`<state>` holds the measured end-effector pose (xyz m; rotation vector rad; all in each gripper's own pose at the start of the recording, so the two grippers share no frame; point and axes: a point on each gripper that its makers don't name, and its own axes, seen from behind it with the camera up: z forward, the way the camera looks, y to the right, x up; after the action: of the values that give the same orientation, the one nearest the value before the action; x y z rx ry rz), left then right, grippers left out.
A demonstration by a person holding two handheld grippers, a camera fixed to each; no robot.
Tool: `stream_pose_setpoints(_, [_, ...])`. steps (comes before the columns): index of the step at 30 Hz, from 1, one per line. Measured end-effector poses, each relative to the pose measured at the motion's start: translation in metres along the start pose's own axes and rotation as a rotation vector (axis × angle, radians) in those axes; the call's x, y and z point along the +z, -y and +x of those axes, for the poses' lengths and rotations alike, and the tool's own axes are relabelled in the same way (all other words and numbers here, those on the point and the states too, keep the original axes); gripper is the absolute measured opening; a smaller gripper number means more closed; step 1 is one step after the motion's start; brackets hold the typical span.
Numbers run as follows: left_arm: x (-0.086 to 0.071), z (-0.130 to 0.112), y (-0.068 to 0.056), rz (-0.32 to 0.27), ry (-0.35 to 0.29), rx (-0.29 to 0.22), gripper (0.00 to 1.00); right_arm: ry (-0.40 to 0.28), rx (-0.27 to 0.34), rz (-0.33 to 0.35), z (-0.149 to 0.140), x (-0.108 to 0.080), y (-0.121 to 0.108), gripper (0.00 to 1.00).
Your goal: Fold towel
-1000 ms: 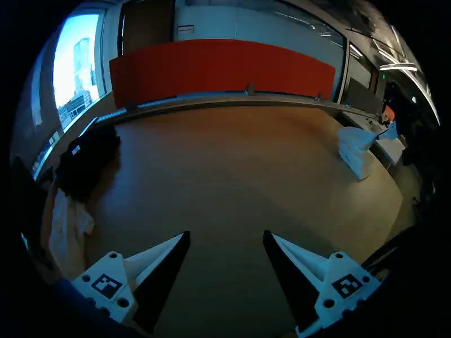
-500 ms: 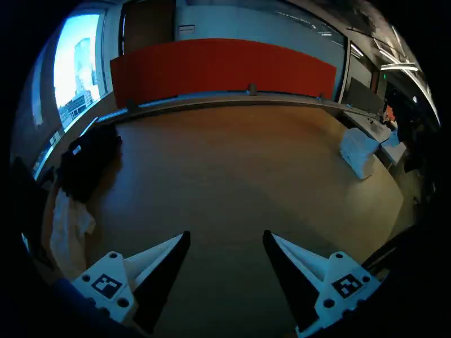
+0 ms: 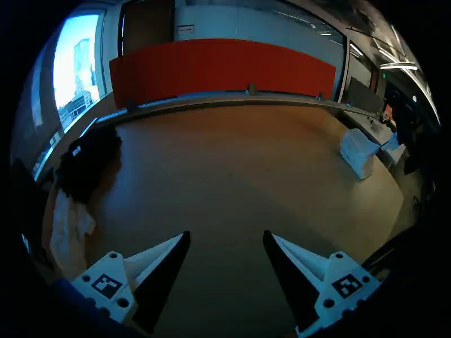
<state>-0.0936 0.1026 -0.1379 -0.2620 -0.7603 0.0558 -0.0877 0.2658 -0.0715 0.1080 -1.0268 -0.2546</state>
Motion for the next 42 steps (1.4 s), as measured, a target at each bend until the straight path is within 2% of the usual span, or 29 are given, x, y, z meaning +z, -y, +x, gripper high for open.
stream_pose_setpoints(20, [-0.005,-0.005,0.002,0.005,0.002,0.001,0.95,-0.007,0.018,-0.035,0.004,0.003,-0.005,0.05])
stream_pose_setpoints(24, [-0.006,-0.005,0.003,0.006,0.001,-0.001,0.96,-0.012,0.017,-0.036,0.005,0.002,-0.003,0.10])
stream_pose_setpoints(31, [-0.007,-0.004,0.003,0.002,-0.007,-0.005,0.96,-0.027,0.022,-0.055,0.004,-0.004,-0.002,0.31])
stream_pose_setpoints(34, [-0.007,-0.005,0.003,0.001,-0.009,-0.006,0.96,-0.036,0.030,-0.061,0.005,-0.007,-0.001,0.47])
stream_pose_setpoints(38, [-0.008,-0.006,0.003,0.000,-0.011,-0.007,0.96,-0.057,0.040,-0.067,0.008,-0.010,0.002,0.85])
stream_pose_setpoints(40, [-0.009,-0.006,0.003,0.000,-0.012,-0.008,0.96,-0.068,0.049,-0.068,0.011,-0.011,0.004,0.97])
stream_pose_setpoints(42, [-0.009,-0.006,0.003,0.000,-0.014,-0.009,0.95,-0.080,0.061,-0.068,0.014,-0.012,0.006,1.00])
